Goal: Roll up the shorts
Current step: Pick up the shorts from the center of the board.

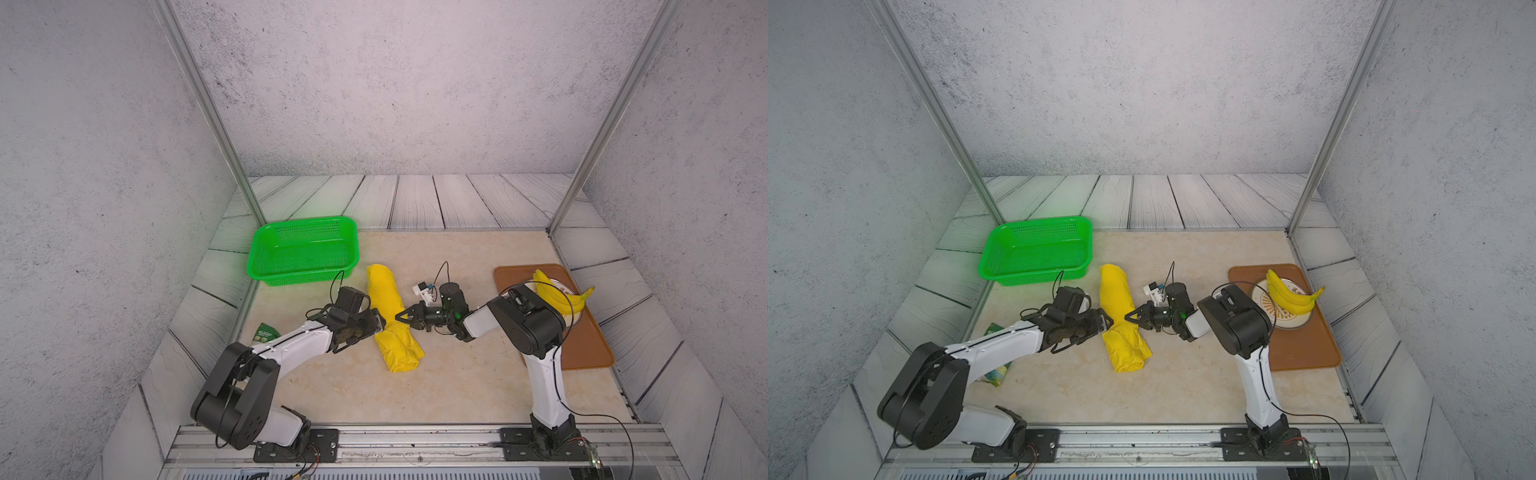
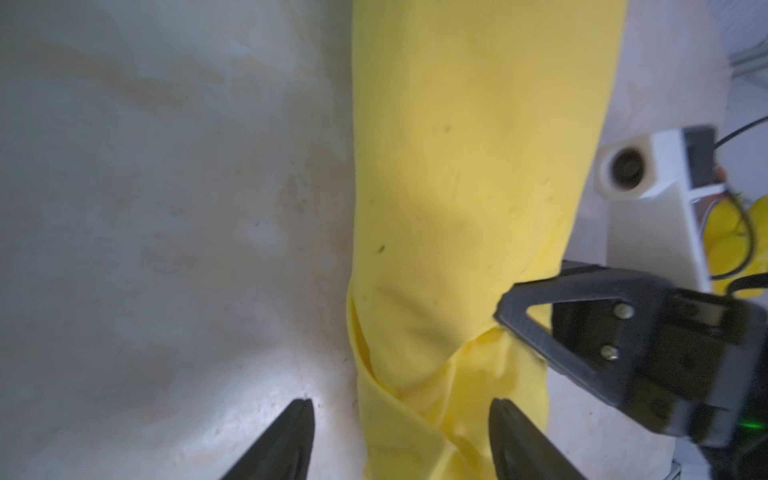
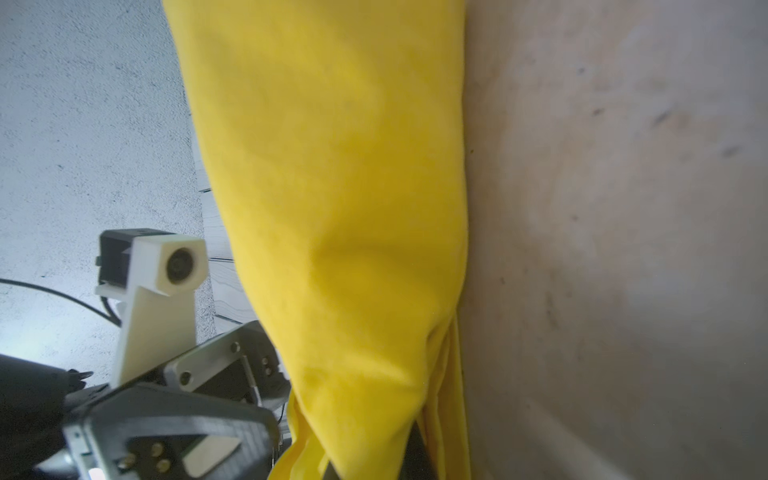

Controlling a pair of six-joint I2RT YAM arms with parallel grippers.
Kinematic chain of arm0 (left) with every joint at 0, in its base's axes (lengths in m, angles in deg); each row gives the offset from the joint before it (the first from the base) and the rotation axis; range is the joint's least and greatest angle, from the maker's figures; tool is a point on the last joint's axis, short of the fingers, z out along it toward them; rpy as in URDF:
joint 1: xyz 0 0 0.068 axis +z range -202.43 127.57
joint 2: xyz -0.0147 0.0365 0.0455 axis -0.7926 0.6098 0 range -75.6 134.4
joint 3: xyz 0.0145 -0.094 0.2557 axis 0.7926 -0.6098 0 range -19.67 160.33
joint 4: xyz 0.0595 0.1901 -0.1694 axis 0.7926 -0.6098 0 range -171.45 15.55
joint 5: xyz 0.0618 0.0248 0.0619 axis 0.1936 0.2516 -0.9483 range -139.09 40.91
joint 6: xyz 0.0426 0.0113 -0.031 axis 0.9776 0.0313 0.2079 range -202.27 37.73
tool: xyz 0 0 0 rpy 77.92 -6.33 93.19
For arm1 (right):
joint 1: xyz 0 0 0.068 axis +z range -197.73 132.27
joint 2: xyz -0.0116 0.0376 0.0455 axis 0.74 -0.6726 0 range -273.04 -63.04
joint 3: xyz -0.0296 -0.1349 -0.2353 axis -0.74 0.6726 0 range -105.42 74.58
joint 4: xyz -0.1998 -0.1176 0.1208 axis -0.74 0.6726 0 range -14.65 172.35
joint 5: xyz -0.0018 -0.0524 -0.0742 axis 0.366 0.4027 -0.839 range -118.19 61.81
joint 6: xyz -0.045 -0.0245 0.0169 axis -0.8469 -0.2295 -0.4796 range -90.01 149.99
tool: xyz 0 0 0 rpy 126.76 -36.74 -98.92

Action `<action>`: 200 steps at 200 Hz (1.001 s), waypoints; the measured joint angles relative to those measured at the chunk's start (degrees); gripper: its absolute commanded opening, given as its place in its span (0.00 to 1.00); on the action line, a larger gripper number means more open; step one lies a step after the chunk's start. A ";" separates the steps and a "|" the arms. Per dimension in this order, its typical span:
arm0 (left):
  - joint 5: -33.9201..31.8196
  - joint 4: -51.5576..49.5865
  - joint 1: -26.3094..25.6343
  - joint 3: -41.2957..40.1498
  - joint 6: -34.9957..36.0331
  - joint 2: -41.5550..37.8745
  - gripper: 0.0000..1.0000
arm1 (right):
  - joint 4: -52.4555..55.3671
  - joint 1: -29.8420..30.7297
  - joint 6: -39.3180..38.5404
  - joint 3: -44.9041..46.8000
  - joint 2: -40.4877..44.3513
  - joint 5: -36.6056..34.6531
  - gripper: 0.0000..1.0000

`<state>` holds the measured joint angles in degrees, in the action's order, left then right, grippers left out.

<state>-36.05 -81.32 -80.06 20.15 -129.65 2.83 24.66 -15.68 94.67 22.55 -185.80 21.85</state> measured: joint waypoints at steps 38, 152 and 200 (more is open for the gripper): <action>-2.14 2.56 1.44 -0.42 -0.76 -2.34 0.87 | -2.80 -0.28 1.29 1.03 0.00 0.35 0.00; 8.68 33.18 2.23 -0.04 -8.28 21.86 0.59 | -3.85 -1.16 1.77 -0.31 -2.12 0.57 0.00; 13.42 44.57 3.19 0.31 -12.41 28.30 0.08 | -4.00 -2.14 1.75 -1.42 -3.02 0.48 0.00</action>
<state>-22.63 -36.75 -76.87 20.45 -142.06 31.14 20.66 -17.82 96.42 21.12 -188.81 22.33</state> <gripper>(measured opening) 0.235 0.093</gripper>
